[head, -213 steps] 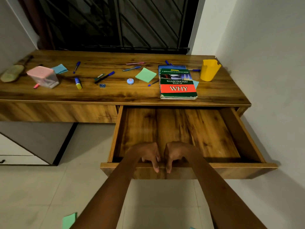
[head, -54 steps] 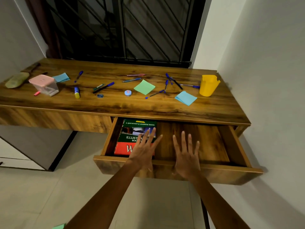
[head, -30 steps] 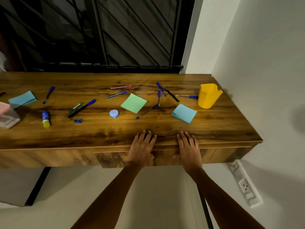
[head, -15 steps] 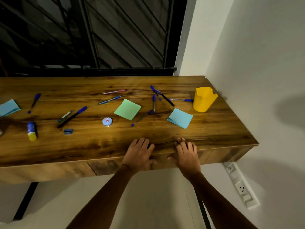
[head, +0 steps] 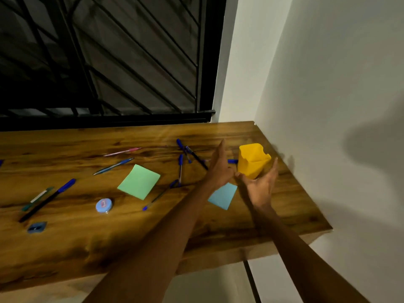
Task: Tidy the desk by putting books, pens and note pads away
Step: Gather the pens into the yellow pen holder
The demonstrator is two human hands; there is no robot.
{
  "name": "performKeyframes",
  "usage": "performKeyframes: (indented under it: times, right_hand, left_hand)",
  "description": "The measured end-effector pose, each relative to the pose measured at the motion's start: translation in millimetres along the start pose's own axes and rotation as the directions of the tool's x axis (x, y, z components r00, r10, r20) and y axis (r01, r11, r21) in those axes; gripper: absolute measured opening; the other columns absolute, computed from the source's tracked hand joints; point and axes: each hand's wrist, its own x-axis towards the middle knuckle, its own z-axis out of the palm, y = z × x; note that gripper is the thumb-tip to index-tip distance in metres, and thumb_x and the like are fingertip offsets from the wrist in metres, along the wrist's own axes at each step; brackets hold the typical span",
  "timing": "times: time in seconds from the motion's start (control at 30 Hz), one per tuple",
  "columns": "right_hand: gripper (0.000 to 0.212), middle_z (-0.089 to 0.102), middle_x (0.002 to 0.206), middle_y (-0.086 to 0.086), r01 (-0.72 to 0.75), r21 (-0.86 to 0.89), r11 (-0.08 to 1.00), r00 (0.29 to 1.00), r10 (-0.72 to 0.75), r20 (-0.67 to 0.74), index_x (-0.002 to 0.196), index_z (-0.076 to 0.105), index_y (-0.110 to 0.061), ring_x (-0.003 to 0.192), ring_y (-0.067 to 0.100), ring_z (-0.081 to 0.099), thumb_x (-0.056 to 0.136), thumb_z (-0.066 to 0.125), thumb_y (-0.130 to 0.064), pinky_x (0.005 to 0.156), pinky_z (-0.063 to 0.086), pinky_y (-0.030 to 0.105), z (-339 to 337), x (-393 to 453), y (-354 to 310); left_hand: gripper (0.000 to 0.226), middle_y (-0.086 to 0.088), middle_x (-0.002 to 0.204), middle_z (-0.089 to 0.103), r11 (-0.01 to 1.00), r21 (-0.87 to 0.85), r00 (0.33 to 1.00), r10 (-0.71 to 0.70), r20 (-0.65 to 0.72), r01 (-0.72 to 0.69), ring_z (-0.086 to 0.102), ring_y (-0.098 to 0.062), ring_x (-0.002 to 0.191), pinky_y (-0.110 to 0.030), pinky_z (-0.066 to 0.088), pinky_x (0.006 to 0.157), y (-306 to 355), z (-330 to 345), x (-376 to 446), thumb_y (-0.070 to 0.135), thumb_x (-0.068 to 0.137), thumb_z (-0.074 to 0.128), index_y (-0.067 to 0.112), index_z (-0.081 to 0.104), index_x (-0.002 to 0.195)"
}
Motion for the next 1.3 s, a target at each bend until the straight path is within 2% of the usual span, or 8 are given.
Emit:
performKeyframes:
  times: [0.23, 0.43, 0.53, 0.7, 0.9, 1.03, 1.17, 1.3]
  right_hand:
    - [0.124, 0.019, 0.157, 0.009, -0.062, 0.113, 0.992, 0.998, 0.063, -0.007, 0.15, 0.001, -0.026, 0.144, 0.028, 0.023, 0.06, 0.086, -0.023, 0.116, 0.026, 0.05, 21.7, 41.5, 11.7]
    - [0.118, 0.025, 0.155, 0.009, -0.116, 0.171, 0.978, 0.992, 0.106, 0.065, 0.15, 0.001, -0.028, 0.138, 0.033, 0.032, 0.067, 0.083, -0.012, 0.107, 0.033, 0.046, 28.8, 39.8, -11.5]
    - [0.12, 0.03, 0.151, 0.008, -0.122, 0.241, 0.963, 0.983, 0.084, 0.163, 0.149, 0.001, -0.034, 0.134, 0.031, 0.037, 0.065, 0.083, -0.008, 0.107, 0.037, 0.048, 54.6, 26.7, -36.2]
    - [0.117, 0.039, 0.147, 0.006, -0.107, 0.289, 0.951, 0.933, -0.005, 0.361, 0.148, 0.01, -0.033, 0.128, 0.025, 0.044, 0.061, 0.085, -0.01, 0.104, 0.041, 0.047, 116.6, -21.7, -93.4]
    - [0.118, 0.035, 0.149, 0.004, -0.119, 0.361, 0.925, 0.825, -0.11, 0.554, 0.15, 0.009, -0.029, 0.132, 0.023, 0.04, 0.062, 0.083, -0.003, 0.096, 0.036, 0.029, 196.6, -98.2, -164.1]
    - [0.117, 0.033, 0.15, 0.005, -0.122, 0.364, 0.923, 0.758, -0.15, 0.635, 0.15, 0.007, -0.029, 0.134, 0.024, 0.036, 0.064, 0.083, -0.005, 0.104, 0.035, 0.04, 252.9, -143.4, -202.5]
    - [0.118, 0.034, 0.15, 0.005, -0.141, 0.343, 0.929, 0.76, -0.121, 0.639, 0.151, 0.006, -0.027, 0.135, 0.026, 0.036, 0.065, 0.083, -0.005, 0.107, 0.035, 0.044, 306.2, -165.0, -236.0]
    - [0.122, 0.032, 0.151, 0.007, -0.104, 0.313, 0.944, 0.761, -0.127, 0.637, 0.15, 0.003, -0.03, 0.137, 0.028, 0.035, 0.062, 0.084, -0.005, 0.108, 0.035, 0.048, 350.5, -177.7, -253.4]
  left_hand:
    - [0.078, -0.016, 0.146, 0.039, 0.942, -0.3, 0.988, -0.13, 0.079, 0.148, 0.046, -0.033, 0.126, -0.045, 0.044, 0.1, 6.8, 29.2, 61.6, -0.008, 0.085, 0.044, 0.018, 0.011, 0.151]
    - [0.051, -0.015, 0.127, 0.057, 0.895, -0.441, 0.99, -0.115, -0.084, 0.067, 0.053, -0.015, 0.1, -0.01, 0.042, 0.068, -4.0, 2.0, 60.6, 0.0, 0.094, 0.041, 0.013, 0.031, 0.143]
    - [0.044, -0.011, 0.122, 0.06, 0.952, -0.303, 0.936, -0.061, -0.346, -0.05, 0.056, -0.014, 0.085, -0.018, 0.044, 0.064, -24.3, -39.5, 45.7, 0.004, 0.095, 0.046, 0.012, 0.04, 0.137]
    - [0.032, -0.015, 0.12, 0.057, 0.994, 0.05, 0.778, -0.042, -0.627, 0.094, 0.055, -0.029, 0.112, -0.038, 0.046, 0.092, -94.1, -144.4, -1.4, 0.009, 0.094, 0.048, 0.01, 0.052, 0.126]
    - [0.043, -0.017, 0.124, 0.057, 0.934, 0.155, 0.703, -0.126, -0.7, 0.322, 0.042, -0.032, 0.123, -0.04, 0.037, 0.102, -156.3, -258.7, -77.4, -0.004, 0.087, 0.049, 0.007, 0.05, 0.128]
    - [0.046, -0.02, 0.124, 0.054, 0.923, 0.104, 0.679, -0.194, -0.708, 0.371, 0.043, -0.034, 0.122, -0.036, 0.032, 0.106, -184.3, -317.0, -109.3, -0.008, 0.084, 0.049, 0.005, 0.05, 0.128]
    - [0.048, -0.018, 0.126, 0.048, 0.925, 0.066, 0.704, -0.237, -0.67, 0.374, 0.045, -0.032, 0.121, -0.034, 0.034, 0.106, -209.6, -360.7, -117.6, -0.006, 0.085, 0.048, 0.01, 0.047, 0.13]
    - [0.05, -0.013, 0.113, 0.061, 0.91, 0.19, 0.778, -0.191, -0.598, 0.369, 0.046, -0.03, 0.116, -0.037, 0.041, 0.097, -235.6, -390.3, -114.1, -0.004, 0.082, 0.055, 0.008, 0.046, 0.13]
